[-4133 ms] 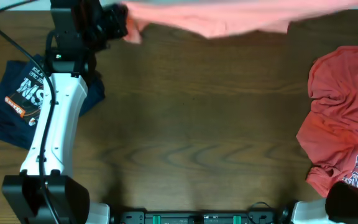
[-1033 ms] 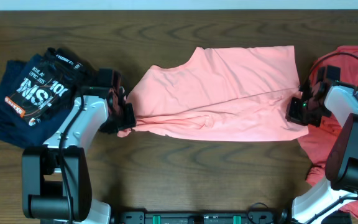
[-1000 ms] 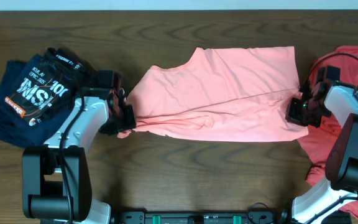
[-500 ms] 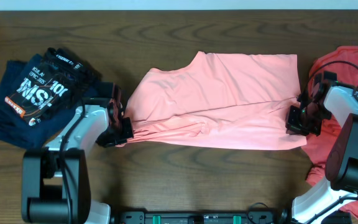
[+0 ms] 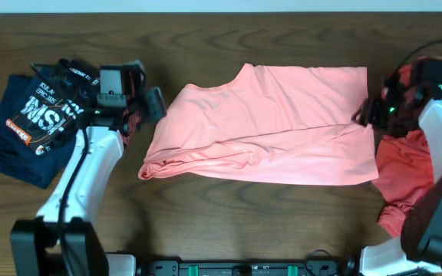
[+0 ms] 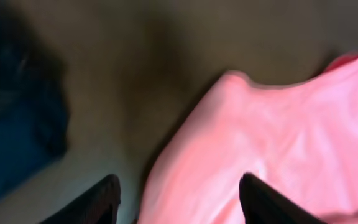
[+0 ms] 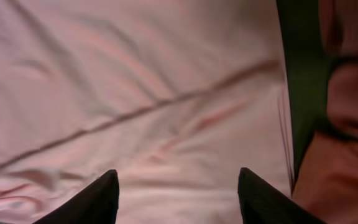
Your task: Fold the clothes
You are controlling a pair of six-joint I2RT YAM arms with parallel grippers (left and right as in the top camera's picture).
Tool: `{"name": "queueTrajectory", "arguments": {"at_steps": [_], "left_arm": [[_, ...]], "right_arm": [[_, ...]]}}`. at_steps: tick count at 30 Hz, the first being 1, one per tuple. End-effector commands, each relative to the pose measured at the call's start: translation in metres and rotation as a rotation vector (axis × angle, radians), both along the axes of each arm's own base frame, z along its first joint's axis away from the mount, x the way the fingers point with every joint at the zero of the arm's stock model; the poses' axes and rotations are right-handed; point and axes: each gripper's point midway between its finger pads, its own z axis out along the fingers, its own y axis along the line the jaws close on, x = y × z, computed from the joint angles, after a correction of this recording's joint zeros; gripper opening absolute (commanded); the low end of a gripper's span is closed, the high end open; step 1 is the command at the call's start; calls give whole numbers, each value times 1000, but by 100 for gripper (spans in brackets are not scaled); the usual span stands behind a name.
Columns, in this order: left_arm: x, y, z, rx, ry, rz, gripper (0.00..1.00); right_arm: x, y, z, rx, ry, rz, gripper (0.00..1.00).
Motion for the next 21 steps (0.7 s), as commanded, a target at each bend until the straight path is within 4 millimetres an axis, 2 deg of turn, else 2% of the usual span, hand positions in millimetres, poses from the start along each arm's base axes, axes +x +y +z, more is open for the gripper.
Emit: {"name": "queueTrajectory", "arguments": {"at_steps": [1,6,10,13,17,19,21], "left_arm": [[19,-13,-16,-37,-8,-79,63],[54,-34,-43,-114,-12,-165,63],[75,-42,-66,-134,18,-184,63],[83,-50,-82,-134,40,-201,62],[79,-64,-100,-135,72,-229,61],[76,-71,-108,-133,89,-245,51],[74,-74,-115,-130,103,-248,25]], "right_arm": [[7,12,20,42,-74,61,61],[5,13,23,48,-73,64,63],[4,16,23,48,-71,70,64],[7,19,23,38,-80,82,64],[11,18,21,-21,-84,91,64],[12,17,19,-58,-78,94,65],[12,16,18,-92,-73,98,66]]}}
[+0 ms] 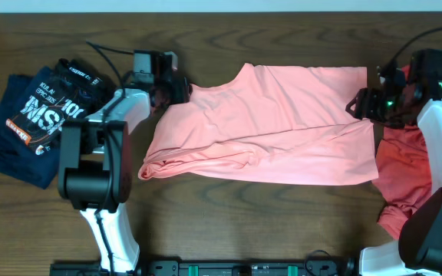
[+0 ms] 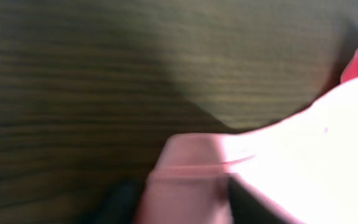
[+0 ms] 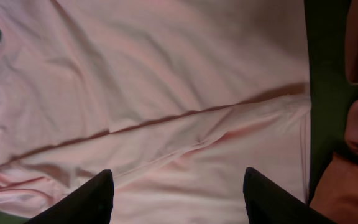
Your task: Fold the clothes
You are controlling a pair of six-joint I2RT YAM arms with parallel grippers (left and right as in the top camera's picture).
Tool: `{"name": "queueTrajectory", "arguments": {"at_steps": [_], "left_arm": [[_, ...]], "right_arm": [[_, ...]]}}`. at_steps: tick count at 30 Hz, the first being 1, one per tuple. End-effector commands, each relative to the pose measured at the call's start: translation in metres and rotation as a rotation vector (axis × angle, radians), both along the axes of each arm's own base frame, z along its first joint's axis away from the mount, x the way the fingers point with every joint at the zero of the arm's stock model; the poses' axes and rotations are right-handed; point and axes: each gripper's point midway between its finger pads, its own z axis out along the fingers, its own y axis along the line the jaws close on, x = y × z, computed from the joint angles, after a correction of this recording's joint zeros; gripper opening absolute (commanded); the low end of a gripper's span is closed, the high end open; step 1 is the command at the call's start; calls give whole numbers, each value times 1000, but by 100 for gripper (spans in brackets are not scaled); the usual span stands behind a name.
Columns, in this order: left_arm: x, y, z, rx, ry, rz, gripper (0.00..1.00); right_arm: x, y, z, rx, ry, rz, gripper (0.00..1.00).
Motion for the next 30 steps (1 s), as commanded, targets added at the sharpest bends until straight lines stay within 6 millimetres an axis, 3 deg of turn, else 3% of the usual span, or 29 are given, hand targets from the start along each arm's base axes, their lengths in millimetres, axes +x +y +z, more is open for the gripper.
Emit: {"name": "queueTrajectory", "arguments": {"at_steps": [1,2,6,9,12,16,23,30], "left_arm": [[2,-10,-4,-1,0,-37,13],[1,-9,-5,-1,4,-36,7],[2,1,4,-8,7,-6,6],[-1,6,22,-32,8,16,6],[-6,3,48,-60,-13,1,6],[-12,-2,67,-61,-27,-11,6],[-23,-3,59,-56,22,-15,6],[-26,-3,55,-55,34,-15,6]], "right_arm": [[4,-3,3,-88,-13,19,66],[5,-4,2,-103,-16,18,66],[20,-13,4,-160,-67,4,67],[38,-17,4,-182,-124,-7,66],[57,-22,-7,-205,-154,-20,64],[85,-30,-27,-231,-152,-40,69],[158,-39,-58,-234,-210,-42,77],[193,-40,-95,-218,-238,-73,79]]}}
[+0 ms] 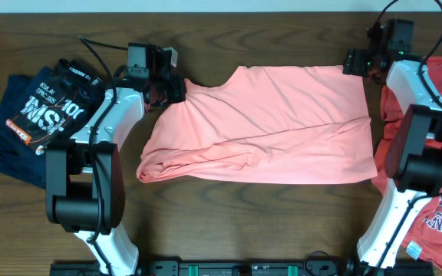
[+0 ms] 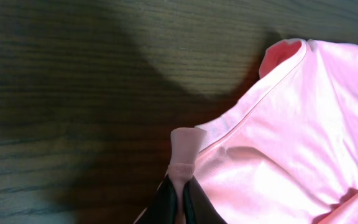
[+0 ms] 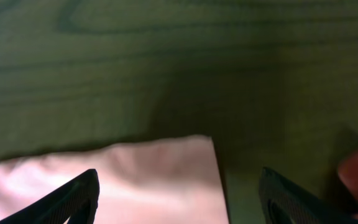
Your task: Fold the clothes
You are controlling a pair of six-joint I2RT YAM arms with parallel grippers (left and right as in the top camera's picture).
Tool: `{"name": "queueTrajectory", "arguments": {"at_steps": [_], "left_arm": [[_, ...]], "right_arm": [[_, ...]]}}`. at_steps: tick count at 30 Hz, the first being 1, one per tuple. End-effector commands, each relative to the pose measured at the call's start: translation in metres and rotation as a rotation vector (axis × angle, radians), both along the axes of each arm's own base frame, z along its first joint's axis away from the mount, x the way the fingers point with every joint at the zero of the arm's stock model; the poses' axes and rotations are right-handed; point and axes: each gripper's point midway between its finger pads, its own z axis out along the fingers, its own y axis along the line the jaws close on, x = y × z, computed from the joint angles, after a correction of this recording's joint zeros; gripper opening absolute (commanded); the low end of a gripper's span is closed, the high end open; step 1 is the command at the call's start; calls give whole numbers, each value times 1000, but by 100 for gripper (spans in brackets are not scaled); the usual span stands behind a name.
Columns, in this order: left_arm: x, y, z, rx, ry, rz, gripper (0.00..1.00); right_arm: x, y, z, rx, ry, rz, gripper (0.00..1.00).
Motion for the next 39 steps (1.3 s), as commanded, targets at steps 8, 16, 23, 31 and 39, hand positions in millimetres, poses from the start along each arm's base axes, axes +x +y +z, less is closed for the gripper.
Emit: {"name": "queueTrajectory", "arguments": {"at_steps": [8,16,23,31,39], "left_arm": [[-5,1,-6,2,29,1,6],[-21,7,-17,31,109,14,6],[-46,11,-27,26,246,56,6],[-102,30,-40,14,555,202,6],[-129,44,-41,22,680,240,6]], "right_arm": [[19,22,-31,65,-19,3,55],[17,16,-9,51,-3,-14,1],[-22,6,72,45,84,-49,1],[-139,-5,86,-60,479,-113,1],[-198,-36,55,-138,702,-275,1]]}}
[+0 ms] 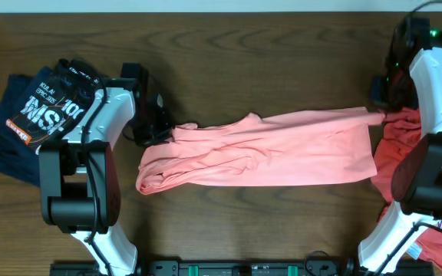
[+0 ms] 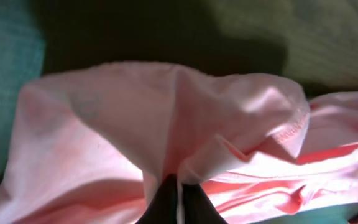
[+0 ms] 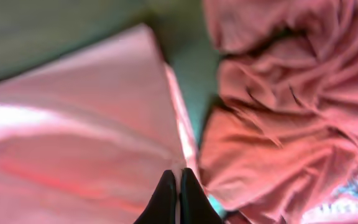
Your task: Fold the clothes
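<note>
The salmon-pink shirt (image 1: 267, 149) lies across the middle of the table as a narrow band, its far edge drawn toward the front. My left gripper (image 1: 169, 132) is shut on the shirt's far left corner (image 2: 179, 124). My right gripper (image 1: 380, 115) is shut on its far right corner (image 3: 160, 112). Both corners hang pinched between the dark fingertips (image 2: 166, 202) (image 3: 166, 199), with the cloth stretched between them.
A folded navy printed shirt (image 1: 33, 115) lies at the left edge. A heap of red clothes (image 1: 405, 165) lies at the right, close under the right gripper (image 3: 278, 106). Both arms reach in from the front along the table's sides.
Both grippers have moved toward the front with the shirt's far corners in them. The right gripper, open at the corner before, is now shut on it. The shirt is narrower.
The pink shirt lay spread wide, with both grippers open beside its side edges. The left then reached the far left corner and shut on it, while the right went to the far right corner. Now both hold corners, brought forward over the shirt.
</note>
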You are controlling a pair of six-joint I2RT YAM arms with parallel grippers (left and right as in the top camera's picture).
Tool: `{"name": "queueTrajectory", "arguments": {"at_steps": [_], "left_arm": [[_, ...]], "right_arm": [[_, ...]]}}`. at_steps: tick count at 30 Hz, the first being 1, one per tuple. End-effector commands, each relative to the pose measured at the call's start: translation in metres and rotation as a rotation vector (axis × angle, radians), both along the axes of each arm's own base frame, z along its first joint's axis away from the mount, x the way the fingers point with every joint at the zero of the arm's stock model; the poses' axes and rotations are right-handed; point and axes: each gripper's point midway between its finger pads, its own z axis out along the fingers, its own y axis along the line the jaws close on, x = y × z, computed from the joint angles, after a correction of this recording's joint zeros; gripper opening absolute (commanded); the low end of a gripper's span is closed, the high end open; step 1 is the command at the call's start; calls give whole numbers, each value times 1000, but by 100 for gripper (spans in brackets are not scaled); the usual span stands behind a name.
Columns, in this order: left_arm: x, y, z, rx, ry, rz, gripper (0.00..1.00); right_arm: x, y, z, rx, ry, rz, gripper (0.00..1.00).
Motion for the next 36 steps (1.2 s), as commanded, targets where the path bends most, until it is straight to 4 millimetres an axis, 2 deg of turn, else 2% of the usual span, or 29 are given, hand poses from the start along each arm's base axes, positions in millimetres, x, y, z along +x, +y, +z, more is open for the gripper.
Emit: {"name": "queueTrajectory", "arguments": {"at_steps": [1,4,8,13,18,19,21,22,23,25,28,31,36], "left_arm": [[-3,10,-2,13,27,39,6],[-6,12,-2,14,45,50,6],[-25,12,0,16,125,50,6],[-50,12,4,21,235,47,7],[-72,13,9,21,318,21,6],[-75,14,10,28,329,16,11],[-82,19,11,59,355,-6,24],[-87,22,12,71,373,-11,27],[-92,23,14,76,394,-15,28],[-97,22,16,75,416,-18,28],[-95,22,16,74,404,-21,28],[-88,22,15,71,370,-29,28],[-62,15,7,41,241,-46,29]], "right_arm": [[-16,-21,-18,-53,61,-81,1],[-26,-22,-27,-42,94,-91,1],[-36,-18,-38,-21,129,-92,1],[-41,-14,-53,-3,141,-82,1],[-39,-20,-63,-33,123,-84,2],[-37,-21,-65,-35,111,-85,3],[-35,-22,-66,-36,99,-87,18],[-34,-22,-66,-37,99,-83,25],[-34,-23,-66,-35,101,-65,33],[-34,-23,-66,-33,103,-42,41],[-33,-23,-66,-32,99,-28,43],[-30,-20,-67,-10,90,-9,50],[-26,-7,-70,83,72,85,57]]}}
